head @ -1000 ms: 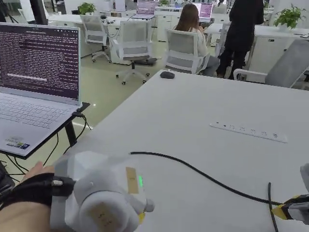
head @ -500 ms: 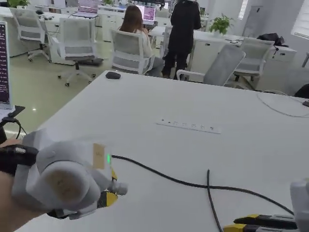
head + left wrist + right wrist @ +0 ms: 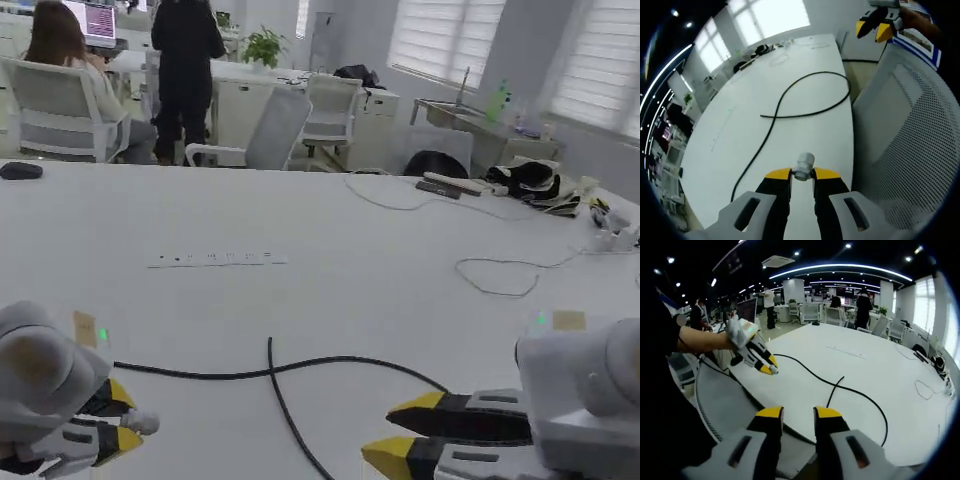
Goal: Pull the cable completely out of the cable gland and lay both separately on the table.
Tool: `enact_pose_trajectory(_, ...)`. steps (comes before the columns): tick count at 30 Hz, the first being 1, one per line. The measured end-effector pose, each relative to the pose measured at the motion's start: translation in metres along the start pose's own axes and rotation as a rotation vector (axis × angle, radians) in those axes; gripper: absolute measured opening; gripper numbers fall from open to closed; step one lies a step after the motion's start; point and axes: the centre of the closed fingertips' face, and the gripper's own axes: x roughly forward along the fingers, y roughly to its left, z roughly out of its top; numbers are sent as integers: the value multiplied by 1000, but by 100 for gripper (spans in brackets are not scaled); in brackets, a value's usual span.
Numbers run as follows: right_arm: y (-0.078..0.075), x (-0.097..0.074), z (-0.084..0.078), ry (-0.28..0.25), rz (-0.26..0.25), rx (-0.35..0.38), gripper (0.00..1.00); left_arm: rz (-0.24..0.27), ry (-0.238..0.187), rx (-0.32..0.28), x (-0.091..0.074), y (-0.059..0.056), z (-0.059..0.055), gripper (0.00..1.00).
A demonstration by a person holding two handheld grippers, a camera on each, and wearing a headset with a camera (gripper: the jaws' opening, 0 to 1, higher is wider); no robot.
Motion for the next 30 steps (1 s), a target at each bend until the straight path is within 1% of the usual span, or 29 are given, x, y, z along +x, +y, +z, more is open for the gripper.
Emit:
enact_pose_trajectory(1, -1, -2, 0, -1, -6, 1, 24, -17, 7, -10, 7, -2, -3, 17)
enact_pose_trajectory(2, -3, -5, 1, -6, -19, 5, 24, -33, -6, -6, 19, -3, -6, 17)
enact_pose_trajectory(3, -4, -7, 2, -12, -27, 10, 24, -48, -4, -25, 26, -5, -9, 17)
enact_pose_trajectory(4, -4, -10, 3, -23, -32, 21, 24, -82, -4, -109, 32, -11, -10, 17)
enact_pose_trajectory(5, -3, -12, 3, -26, -33, 27, 24, -123, -18, -172, 43, -17, -11, 17)
enact_pose_trajectory(6, -2, -14, 4, -31, -36, 28, 24, -130, -19, -204, 49, -17, -14, 17)
enact_pose_trajectory(7, -2, -16, 4, -36, -41, 29, 24, -132, 9, -219, 58, -17, -23, 17)
enact_pose_trajectory(8, -1, -17, 4, -37, -45, 31, 24, -135, 32, -230, 62, -18, -28, 17)
enact_pose_trajectory(9, -1, -17, 3, -37, -47, 31, 24, -143, 39, -218, 69, -19, -32, 17)
enact_pose_trajectory(10, -1, -19, 3, -37, -52, 35, 24, -147, 47, -219, 73, -20, -36, 17)
enact_pose_trajectory(11, -1, -19, 3, -40, -53, 37, 24, -159, 67, -224, 77, -22, -41, 17)
enact_pose_trajectory(12, -1, -20, 2, -43, -56, 41, 24, -175, 73, -213, 80, -24, -44, 17)
enact_pose_trajectory(13, -1, -21, 2, -45, -59, 42, 24, -171, 72, -249, 82, -23, -45, 17)
enact_pose_trajectory(14, -2, -21, 1, -42, -61, 44, 24, -178, 69, -238, 84, -23, -45, 17)
enact_pose_trajectory(15, -2, -21, -1, -37, -65, 46, 24, -207, 67, -215, 84, -27, -44, 17)
enact_pose_trajectory(18, -2, -23, -2, -38, -68, 47, 24, -212, 76, -249, 86, -26, -47, 17)
enact_pose_trajectory(19, -2, -25, -1, -42, -69, 50, 24, -209, 84, -253, 87, -26, -49, 17)
enact_pose_trajectory(20, -3, -25, -1, -43, -69, 51, 24, -197, 102, -238, 87, -25, -52, 18)
enact_pose_trajectory(21, -3, -26, -2, -42, -70, 51, 24, -153, 125, -205, 87, -17, -58, 18)
enact_pose_trajectory(22, -4, -26, -2, -41, -71, 50, 24, -169, 125, -213, 86, -21, -59, 18)
enact_pose_trajectory(23, -5, -26, -3, -37, -72, 48, 24, -193, 99, -260, 83, -24, -54, 18)
enact_pose_trajectory(24, -5, -26, -3, -35, -71, 47, 24, -204, 113, -287, 82, -26, -56, 20)
enact_pose_trajectory(25, -6, -25, -3, -34, -69, 44, 24, -189, 109, -269, 78, -22, -57, 23)
enact_pose_trajectory(27, -6, -23, -2, -32, -63, 38, 24, -177, 116, -259, 72, -21, -58, 31)
enact_pose_trajectory(29, -8, -18, -2, -26, -55, 31, 24, -170, 107, -273, 61, -20, -55, 36)
enact_pose_trajectory(30, -8, -14, -2, -18, -43, 28, 24, -169, 90, -290, 55, -20, -50, 36)
